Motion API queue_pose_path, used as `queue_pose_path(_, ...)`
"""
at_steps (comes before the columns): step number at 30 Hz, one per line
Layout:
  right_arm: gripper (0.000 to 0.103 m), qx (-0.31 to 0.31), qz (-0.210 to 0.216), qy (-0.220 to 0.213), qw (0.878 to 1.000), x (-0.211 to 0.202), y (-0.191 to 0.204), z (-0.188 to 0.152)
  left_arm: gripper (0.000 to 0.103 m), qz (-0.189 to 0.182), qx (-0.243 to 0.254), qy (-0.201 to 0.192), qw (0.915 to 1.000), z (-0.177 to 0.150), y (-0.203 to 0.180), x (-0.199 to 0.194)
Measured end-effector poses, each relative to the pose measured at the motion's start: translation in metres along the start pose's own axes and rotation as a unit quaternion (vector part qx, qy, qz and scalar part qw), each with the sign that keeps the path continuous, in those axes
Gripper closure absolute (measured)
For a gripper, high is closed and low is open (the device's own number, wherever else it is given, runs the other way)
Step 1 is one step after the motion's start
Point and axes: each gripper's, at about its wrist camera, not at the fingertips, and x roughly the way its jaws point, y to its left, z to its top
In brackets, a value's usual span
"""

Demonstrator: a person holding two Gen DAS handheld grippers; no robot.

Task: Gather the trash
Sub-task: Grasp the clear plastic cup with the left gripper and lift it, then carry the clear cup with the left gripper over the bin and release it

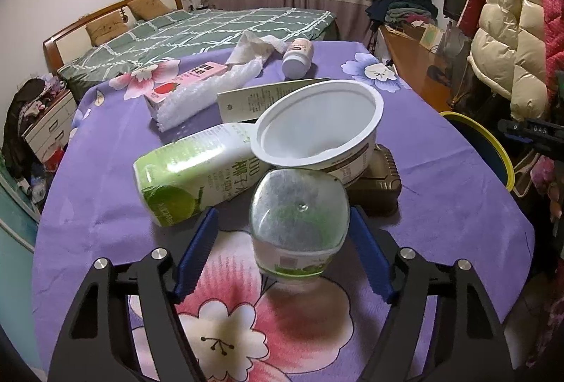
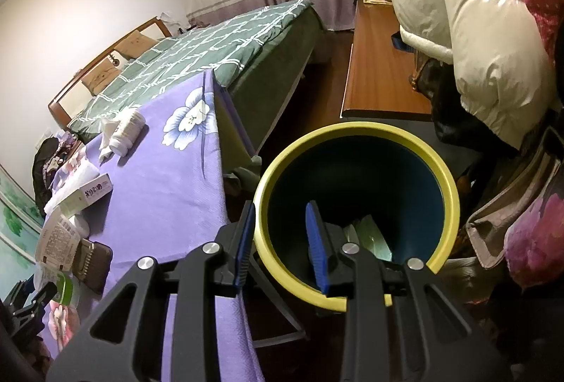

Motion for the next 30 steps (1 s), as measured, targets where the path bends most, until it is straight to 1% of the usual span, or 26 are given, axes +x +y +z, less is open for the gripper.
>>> queue_pose_path(3, 0.074, -0.001, 0.000, 0.000, 1.000, 0.000, 0.000, 0.000, 0.038, -0.005, 0.011, -0.002, 0.9999, 0.001, -0.004, 0.002)
queue_pose_path(6, 0.074, -0.001, 0.002, -0.001, 1.000, 0.001, -0.001, -0.001, 0.053, -0.019, 0.008, 0.000, 0.9998, 0.001, -0.004, 0.001)
queue_pose_path(13, 0.074, 0.000, 0.002, -0.002, 1.000, 0.001, 0.001, -0.002, 0.053, -0.032, 0.007, 0.009, 0.9994, -0.004, -0.001, -0.012)
queue_pose_path(19, 0.074, -0.001, 0.002, -0.005, 1.000, 0.000, 0.001, -0.003, 0.053, -0.049, 0.020, 0.001, 0.9986, -0.006, -0.007, -0.037)
queue_pose_path(26, 0.074, -0.001, -0.003, -0.012, 1.000, -0.007, 0.000, -0.004, 0.053, -0.063, 0.027, -0.017, 0.9975, 0.002, -0.011, -0.058)
queue_pose_path(30, 0.074, 0.001, -0.013, -0.020, 1.000, -0.013, -0.005, -0.004, 0.053, -0.074, 0.030, -0.030, 0.9964, 0.018, -0.022, -0.064)
